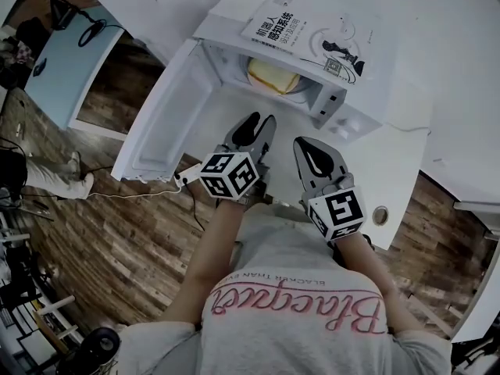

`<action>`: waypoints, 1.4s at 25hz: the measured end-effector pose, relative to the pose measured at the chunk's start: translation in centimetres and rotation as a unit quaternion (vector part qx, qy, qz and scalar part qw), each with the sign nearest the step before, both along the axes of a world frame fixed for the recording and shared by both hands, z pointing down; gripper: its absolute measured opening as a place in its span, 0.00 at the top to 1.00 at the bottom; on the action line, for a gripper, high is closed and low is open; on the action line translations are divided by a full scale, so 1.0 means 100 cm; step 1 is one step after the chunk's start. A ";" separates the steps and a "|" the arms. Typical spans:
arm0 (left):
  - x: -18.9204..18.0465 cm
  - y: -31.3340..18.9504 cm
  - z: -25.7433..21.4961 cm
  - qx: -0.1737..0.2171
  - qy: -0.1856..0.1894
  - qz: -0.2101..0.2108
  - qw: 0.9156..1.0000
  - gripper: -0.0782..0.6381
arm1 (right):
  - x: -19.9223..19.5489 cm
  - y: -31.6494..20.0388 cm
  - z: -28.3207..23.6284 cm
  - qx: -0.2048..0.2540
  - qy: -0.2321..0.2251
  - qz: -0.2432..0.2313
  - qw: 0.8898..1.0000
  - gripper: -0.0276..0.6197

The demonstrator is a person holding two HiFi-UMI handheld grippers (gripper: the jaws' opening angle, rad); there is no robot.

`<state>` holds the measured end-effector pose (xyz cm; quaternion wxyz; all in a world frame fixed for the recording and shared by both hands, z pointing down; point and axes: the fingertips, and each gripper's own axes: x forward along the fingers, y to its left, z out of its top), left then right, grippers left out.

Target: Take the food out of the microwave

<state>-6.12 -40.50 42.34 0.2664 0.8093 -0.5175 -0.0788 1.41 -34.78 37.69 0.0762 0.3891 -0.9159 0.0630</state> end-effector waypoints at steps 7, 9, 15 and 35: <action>-0.025 -0.031 0.044 -0.092 0.112 -0.059 0.988 0.65 | -0.002 -0.012 0.013 -0.023 0.000 -0.007 1.000 0.94; -0.027 -0.040 0.054 -0.115 0.139 -0.066 0.981 0.65 | -0.004 -0.017 0.016 -0.027 0.000 -0.007 1.000 0.94; -0.035 -0.074 0.078 -0.159 0.254 -0.088 0.950 0.65 | -0.007 -0.040 0.029 -0.044 -0.002 0.010 0.999 0.94; -0.038 -0.117 0.115 -0.259 0.277 -0.109 0.919 0.69 | -0.011 -0.072 0.039 -0.054 0.021 0.044 0.997 0.94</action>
